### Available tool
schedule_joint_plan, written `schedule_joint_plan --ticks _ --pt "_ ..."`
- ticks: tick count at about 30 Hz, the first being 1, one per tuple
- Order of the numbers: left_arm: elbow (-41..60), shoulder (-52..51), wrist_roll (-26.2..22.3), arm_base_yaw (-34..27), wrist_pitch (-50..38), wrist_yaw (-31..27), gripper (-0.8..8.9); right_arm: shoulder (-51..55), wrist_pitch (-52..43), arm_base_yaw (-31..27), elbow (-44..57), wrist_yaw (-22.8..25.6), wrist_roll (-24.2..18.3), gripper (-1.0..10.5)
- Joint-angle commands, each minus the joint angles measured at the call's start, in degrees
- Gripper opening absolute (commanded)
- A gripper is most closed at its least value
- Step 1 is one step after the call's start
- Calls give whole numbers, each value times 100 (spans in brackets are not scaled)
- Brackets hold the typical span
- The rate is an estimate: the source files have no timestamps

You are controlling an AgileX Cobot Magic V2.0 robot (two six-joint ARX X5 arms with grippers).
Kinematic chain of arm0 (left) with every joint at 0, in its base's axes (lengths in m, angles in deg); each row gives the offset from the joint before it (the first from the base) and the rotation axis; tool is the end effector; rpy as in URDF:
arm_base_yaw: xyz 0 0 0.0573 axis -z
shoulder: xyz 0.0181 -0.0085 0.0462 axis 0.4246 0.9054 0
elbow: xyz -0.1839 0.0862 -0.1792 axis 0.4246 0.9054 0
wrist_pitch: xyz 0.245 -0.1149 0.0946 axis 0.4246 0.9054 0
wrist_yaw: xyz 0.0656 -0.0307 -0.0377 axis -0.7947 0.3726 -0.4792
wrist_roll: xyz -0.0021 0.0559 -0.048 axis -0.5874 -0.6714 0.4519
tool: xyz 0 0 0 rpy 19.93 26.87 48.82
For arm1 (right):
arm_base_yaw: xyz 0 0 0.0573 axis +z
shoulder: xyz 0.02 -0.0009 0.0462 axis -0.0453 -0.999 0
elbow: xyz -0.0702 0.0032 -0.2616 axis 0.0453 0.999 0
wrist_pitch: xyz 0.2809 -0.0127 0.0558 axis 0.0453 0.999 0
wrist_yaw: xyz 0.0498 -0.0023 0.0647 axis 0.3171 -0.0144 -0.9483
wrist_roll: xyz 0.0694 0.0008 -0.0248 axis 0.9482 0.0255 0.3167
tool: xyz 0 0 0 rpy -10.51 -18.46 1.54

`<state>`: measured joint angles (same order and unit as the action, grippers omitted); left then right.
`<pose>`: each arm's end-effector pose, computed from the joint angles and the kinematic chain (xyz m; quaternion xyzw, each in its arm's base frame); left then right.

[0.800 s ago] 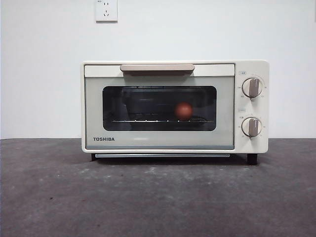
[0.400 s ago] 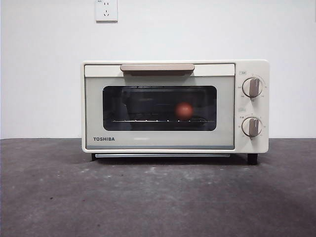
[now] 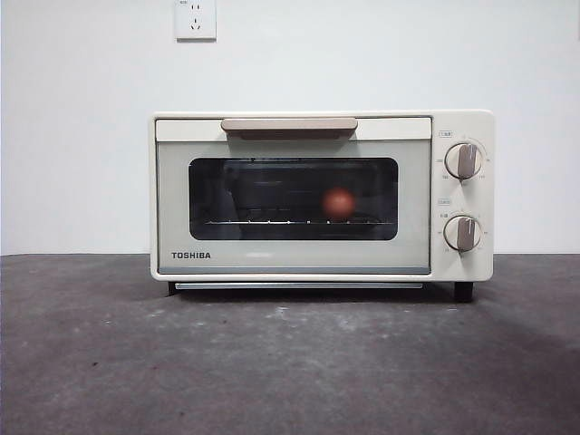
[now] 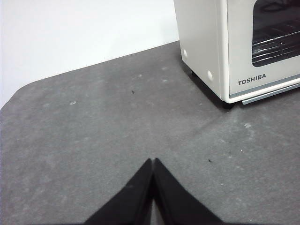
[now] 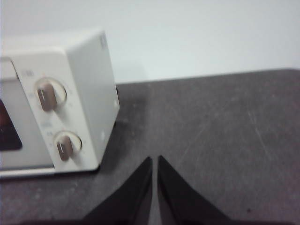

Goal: Eggoven

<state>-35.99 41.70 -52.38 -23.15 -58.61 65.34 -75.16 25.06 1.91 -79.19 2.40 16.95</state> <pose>0.1516 -0.0116 0.1536 0.1253 0.0638 -0.0811 0.9867 0.1514 -0.0003 0.1743 0.0680 0.0225 0.0058 0.9974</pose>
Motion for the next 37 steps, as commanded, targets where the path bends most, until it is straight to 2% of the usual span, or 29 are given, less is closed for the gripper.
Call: schedule_joint_plan --ticks 1,14,37 --pt "138 -9 57 -13 9 9 8 0 -52 17 116 2 -26 4" --pt "138 -9 57 -13 9 7 8 0 448 17 275 2 -79 4" --pt "138 -9 57 -13 9 9 8 0 310 17 273 7 -76 4"
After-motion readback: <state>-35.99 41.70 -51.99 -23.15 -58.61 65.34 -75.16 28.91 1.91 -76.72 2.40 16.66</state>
